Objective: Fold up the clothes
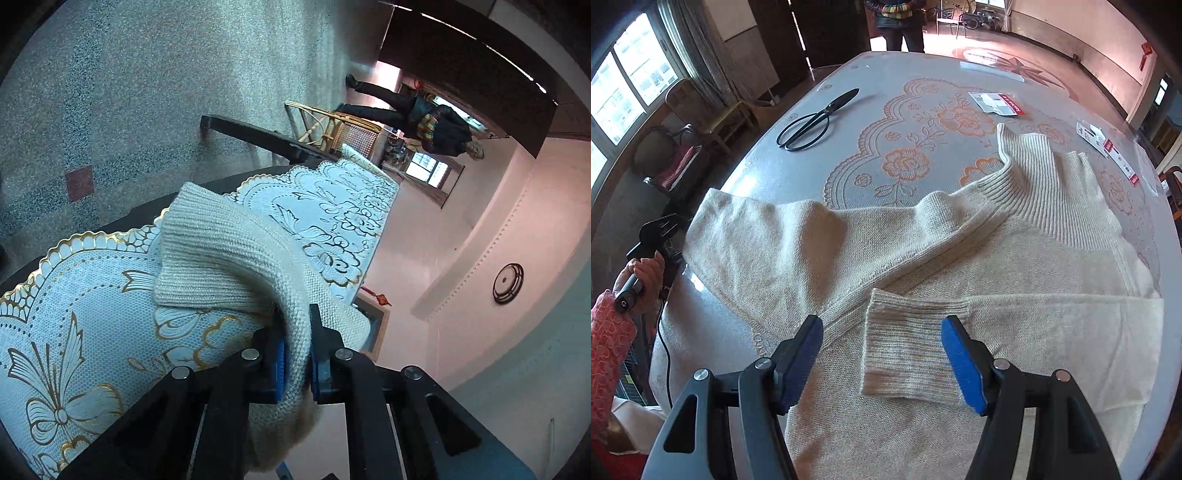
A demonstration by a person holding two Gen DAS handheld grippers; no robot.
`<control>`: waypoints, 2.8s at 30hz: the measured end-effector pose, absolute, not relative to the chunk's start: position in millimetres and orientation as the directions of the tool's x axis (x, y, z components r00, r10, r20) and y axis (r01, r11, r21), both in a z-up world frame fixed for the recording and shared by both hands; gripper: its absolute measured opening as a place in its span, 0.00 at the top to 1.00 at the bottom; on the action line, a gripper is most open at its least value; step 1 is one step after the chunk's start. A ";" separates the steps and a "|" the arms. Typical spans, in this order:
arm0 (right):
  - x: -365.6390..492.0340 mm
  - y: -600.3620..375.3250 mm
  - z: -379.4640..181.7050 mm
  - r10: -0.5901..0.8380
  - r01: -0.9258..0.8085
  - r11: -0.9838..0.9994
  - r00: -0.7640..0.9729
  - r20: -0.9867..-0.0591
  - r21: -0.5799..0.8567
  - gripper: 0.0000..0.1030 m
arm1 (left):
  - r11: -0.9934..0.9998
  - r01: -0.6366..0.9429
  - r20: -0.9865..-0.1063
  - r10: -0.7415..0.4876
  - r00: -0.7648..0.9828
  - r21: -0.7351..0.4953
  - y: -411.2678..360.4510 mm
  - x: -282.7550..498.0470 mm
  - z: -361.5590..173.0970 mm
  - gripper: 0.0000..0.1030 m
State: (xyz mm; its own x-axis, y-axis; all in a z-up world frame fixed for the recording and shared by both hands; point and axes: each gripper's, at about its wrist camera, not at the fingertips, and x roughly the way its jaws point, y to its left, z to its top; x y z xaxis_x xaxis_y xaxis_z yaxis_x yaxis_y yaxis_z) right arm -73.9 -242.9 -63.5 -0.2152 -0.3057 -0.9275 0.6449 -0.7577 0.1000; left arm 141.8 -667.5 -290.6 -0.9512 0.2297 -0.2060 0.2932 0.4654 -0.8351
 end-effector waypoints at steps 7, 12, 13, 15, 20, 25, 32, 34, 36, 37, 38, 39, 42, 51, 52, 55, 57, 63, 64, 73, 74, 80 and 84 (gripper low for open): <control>-85.0 -217.6 -56.5 -0.349 0.594 -0.790 -0.232 -0.908 0.152 0.34 | 0.096 0.310 -0.305 0.061 -0.950 -0.946 -671.2 145.3 -186.1 0.90; -99.7 -149.3 -40.8 -0.358 0.466 -0.865 -0.315 -0.879 0.185 0.34 | -0.292 0.225 -0.259 0.085 -0.962 -0.930 -613.1 97.9 -75.5 0.90; -102.6 -130.4 -37.0 -0.355 0.432 -0.881 -0.337 -0.872 0.192 0.34 | -0.352 0.199 -0.254 0.118 -0.960 -0.915 -594.5 83.0 -56.6 0.90; -104.6 -90.7 -30.4 -0.345 0.366 -0.908 -0.376 -0.860 0.204 0.34 | -0.462 0.148 -0.264 0.197 -0.944 -0.874 -548.6 47.6 -23.7 0.90; -104.9 6.8 -16.2 -0.331 0.232 -0.940 -0.454 -0.827 0.249 0.34 | -0.696 0.090 -0.397 0.294 -0.870 -0.712 -403.4 -46.7 21.9 0.90; -108.8 89.9 -23.6 -0.344 0.160 -0.939 -0.464 -0.817 0.305 0.34 | -0.829 0.057 -0.575 0.335 -0.746 -0.557 -240.2 -135.0 0.3 0.88; -133.8 165.6 -45.5 -0.365 0.160 -0.931 -0.396 -0.842 0.328 0.34 | -0.977 0.017 -0.787 0.162 -0.595 -0.214 -93.9 -144.6 -72.3 0.72; -143.3 170.1 -47.3 -0.376 0.198 -0.925 -0.378 -0.846 0.323 0.34 | -0.975 0.039 -0.764 0.144 -0.629 -0.217 -100.4 -121.8 -63.8 0.64; -152.4 164.1 -46.3 -0.407 0.258 -0.908 -0.362 -0.839 0.329 0.34 | -0.973 0.061 -0.739 0.126 -0.662 -0.220 -106.9 -99.0 -55.2 0.54; -157.4 158.6 -45.9 -0.426 0.291 -0.896 -0.350 -0.834 0.335 0.34 | -0.972 0.072 -0.727 0.116 -0.677 -0.223 -110.2 -87.6 -51.0 0.48; -163.1 150.1 -47.0 -0.443 0.323 -0.883 -0.337 -0.831 0.340 0.34 | -0.967 0.102 -0.718 0.101 -0.689 -0.235 -119.3 -80.2 -47.6 0.47; -168.0 140.3 -48.2 -0.457 0.353 -0.871 -0.323 -0.829 0.342 0.34 | -0.953 0.161 -0.716 0.076 -0.694 -0.257 -137.8 -77.4 -46.7 0.47; -186.1 106.0 -57.9 -0.507 0.443 -0.820 -0.265 -0.820 0.363 0.34 | -0.912 0.319 -0.727 -0.033 -0.685 -0.259 -192.0 -64.0 -54.3 0.47; -199.8 -55.7 -43.8 -0.385 0.699 -0.712 -0.302 -0.872 0.073 0.34 | -0.799 0.569 -0.804 -0.204 -0.559 -0.193 -280.3 -36.7 -113.0 0.47; -189.2 -78.8 -44.7 -0.386 0.741 -0.670 -0.298 -0.873 0.043 0.34 | -0.795 0.574 -0.808 -0.200 -0.554 -0.197 -281.4 -36.3 -118.6 0.47; -165.2 -122.1 -73.6 -0.384 0.823 -0.562 -0.174 -0.907 0.080 0.36 | -0.817 0.552 -0.802 -0.212 -0.558 -0.168 -275.0 -37.7 -126.7 0.45; -160.8 -131.5 -98.1 -0.312 0.821 -0.569 -0.162 -0.936 0.048 0.36 | -0.835 0.533 -0.794 -0.227 -0.563 -0.139 -271.0 -37.9 -127.5 0.43; -190.8 12.3 -101.8 -0.171 0.533 -0.846 -0.318 -0.933 -0.027 0.39 | -0.863 0.491 -0.778 -0.224 -0.587 -0.122 -270.3 -38.1 -130.0 0.38; -192.4 44.6 -100.9 -0.120 0.452 -0.891 -0.336 -0.934 -0.048 0.37 | -0.868 0.483 -0.775 -0.223 -0.591 -0.118 -269.8 -37.9 -130.3 0.38; -177.9 85.4 -61.5 -0.257 0.449 -0.891 -0.385 -0.887 0.064 0.36 | -0.859 0.491 -0.761 -0.221 -0.610 -0.143 -270.2 -35.2 -118.0 0.38; -176.7 66.0 -66.9 -0.258 0.498 -0.866 -0.371 -0.892 0.043 0.36 | -0.864 0.485 -0.770 -0.217 -0.600 -0.134 -269.5 -39.2 -120.6 0.37; -176.6 20.3 -113.5 -0.173 0.609 -0.789 -0.338 -0.925 -0.075 0.31 | -0.883 0.467 -0.776 -0.263 -0.573 -0.044 -269.8 -44.0 -131.8 0.28; -187.5 38.5 -103.7 -0.162 0.574 -0.818 -0.311 -0.936 -0.049 0.30 | -0.896 0.440 -0.797 -0.221 -0.562 -0.061 -282.0 -41.0 -120.7 0.28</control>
